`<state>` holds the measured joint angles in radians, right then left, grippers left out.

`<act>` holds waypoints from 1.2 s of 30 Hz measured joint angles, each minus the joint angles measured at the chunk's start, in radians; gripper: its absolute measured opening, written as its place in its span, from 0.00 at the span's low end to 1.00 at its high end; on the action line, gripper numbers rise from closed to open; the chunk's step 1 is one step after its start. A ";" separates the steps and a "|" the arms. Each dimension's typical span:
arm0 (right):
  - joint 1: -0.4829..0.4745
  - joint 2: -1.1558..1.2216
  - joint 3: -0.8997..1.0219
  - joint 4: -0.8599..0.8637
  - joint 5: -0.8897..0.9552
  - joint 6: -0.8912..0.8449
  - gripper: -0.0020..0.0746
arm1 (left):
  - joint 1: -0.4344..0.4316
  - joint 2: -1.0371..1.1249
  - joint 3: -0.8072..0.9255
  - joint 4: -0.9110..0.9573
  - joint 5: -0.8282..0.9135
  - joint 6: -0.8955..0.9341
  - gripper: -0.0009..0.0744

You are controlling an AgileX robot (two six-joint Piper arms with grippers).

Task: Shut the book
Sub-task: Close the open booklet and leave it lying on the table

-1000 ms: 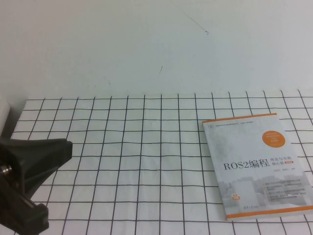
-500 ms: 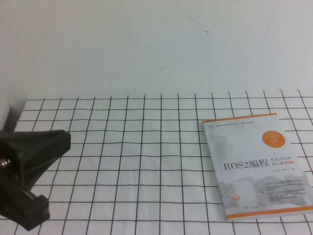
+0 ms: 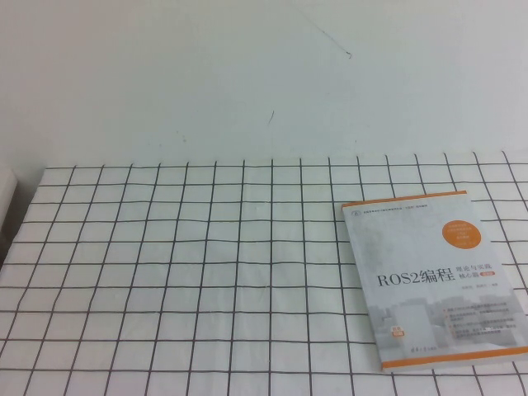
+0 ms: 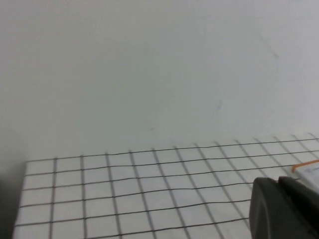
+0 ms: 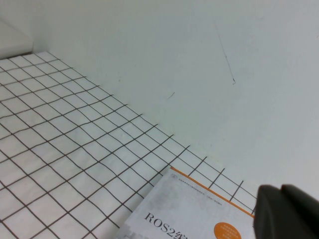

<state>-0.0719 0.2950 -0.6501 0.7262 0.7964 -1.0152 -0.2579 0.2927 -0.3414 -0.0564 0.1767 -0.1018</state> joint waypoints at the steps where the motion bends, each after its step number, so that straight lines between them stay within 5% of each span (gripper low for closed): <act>1: 0.000 0.000 0.000 0.000 0.000 0.000 0.02 | 0.031 -0.042 0.031 0.005 -0.001 -0.004 0.01; 12: 0.000 0.000 0.000 0.000 0.000 0.000 0.02 | 0.353 -0.301 0.363 0.001 0.004 -0.006 0.01; 18: 0.000 0.000 0.000 0.000 0.002 0.000 0.02 | 0.361 -0.303 0.361 -0.008 0.140 0.015 0.01; 30: 0.000 0.000 0.000 0.002 0.002 0.000 0.02 | 0.361 -0.306 0.359 -0.008 0.145 0.021 0.01; 36: 0.000 0.000 0.000 0.004 0.002 0.000 0.02 | 0.296 -0.305 0.359 -0.009 0.145 0.024 0.01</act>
<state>-0.0719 0.2950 -0.6501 0.7302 0.7980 -1.0152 0.0378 -0.0127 0.0176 -0.0658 0.3221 -0.0780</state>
